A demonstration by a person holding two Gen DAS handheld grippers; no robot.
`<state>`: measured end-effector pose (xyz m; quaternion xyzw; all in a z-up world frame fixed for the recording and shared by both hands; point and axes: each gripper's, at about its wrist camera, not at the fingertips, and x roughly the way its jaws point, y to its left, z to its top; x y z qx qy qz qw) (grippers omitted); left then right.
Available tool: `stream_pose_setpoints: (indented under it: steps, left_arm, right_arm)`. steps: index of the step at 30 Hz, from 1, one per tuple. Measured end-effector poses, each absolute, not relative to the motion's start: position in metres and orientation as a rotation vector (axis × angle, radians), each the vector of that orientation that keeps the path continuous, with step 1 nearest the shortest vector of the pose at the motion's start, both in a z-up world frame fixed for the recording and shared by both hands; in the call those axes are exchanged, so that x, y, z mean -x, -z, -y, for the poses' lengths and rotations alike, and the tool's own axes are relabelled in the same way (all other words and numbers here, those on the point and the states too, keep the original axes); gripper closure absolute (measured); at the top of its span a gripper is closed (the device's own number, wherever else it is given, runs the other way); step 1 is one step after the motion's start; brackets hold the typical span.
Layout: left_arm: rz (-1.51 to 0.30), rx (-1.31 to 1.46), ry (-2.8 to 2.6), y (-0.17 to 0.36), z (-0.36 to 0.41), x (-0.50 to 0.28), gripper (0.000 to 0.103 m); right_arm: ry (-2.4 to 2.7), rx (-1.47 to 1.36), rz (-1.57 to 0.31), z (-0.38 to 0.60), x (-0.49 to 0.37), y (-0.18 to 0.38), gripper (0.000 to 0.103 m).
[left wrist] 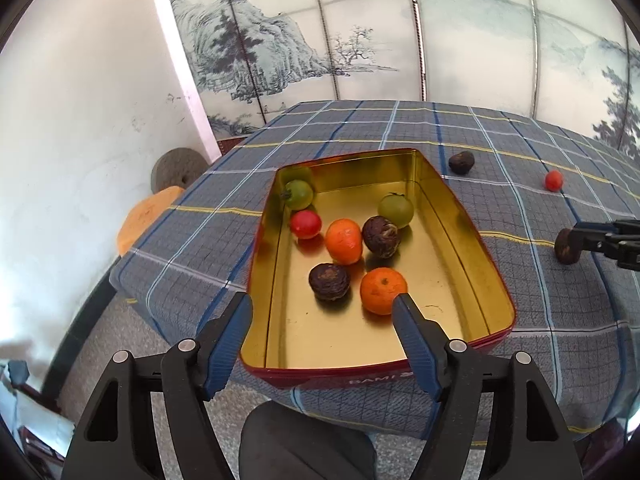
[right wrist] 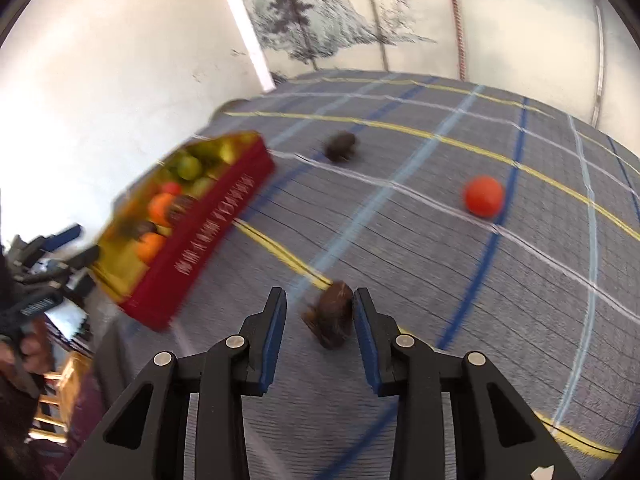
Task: Organize fruits
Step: 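Carry the dark dried fruit into the tin and open the right gripper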
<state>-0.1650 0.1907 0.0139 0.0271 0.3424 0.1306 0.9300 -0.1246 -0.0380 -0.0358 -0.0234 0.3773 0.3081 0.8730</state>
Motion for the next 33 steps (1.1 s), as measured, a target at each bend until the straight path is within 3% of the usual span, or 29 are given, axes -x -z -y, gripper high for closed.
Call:
stream_pose_setpoints:
  steps: [8,20,21,23,24,25,33]
  left_arm:
    - [-0.71,-0.016,-0.279,-0.01,-0.206,0.172,0.029]
    - [-0.707,0.019,-0.289,-0.01,-0.227,0.185,0.028]
    - [-0.702,0.024,-0.286,-0.011,-0.228,0.186,0.028]
    - [-0.695,0.036,-0.279,-0.012,-0.23,0.188,0.026]
    - [-0.694,0.042,-0.276,-0.012,-0.231,0.188,0.026]
    - [-0.693,0.048,-0.269,-0.012,-0.23,0.187,0.025]
    - [-0.714,0.028,-0.231,-0.01,-0.214,0.183,0.025]
  right_arm:
    - [-0.785,0.137,-0.715,-0.017,0.144,-0.002,0.071]
    - [-0.744,0.253,-0.662,-0.064,0.158,-0.011,0.072]
    - [-0.707,0.268,-0.656,-0.059,0.159,-0.012,0.069]
    - [-0.632,0.326,-0.695,-0.036,0.156,-0.007,0.053]
    - [-0.582,0.356,-0.72,-0.025,0.153,0.0,0.036]
    - [-0.564,0.361,-0.737,-0.015,0.152,0.005,0.031]
    - [-0.571,0.349,-0.783,-0.027,0.143,0.038,0.036]
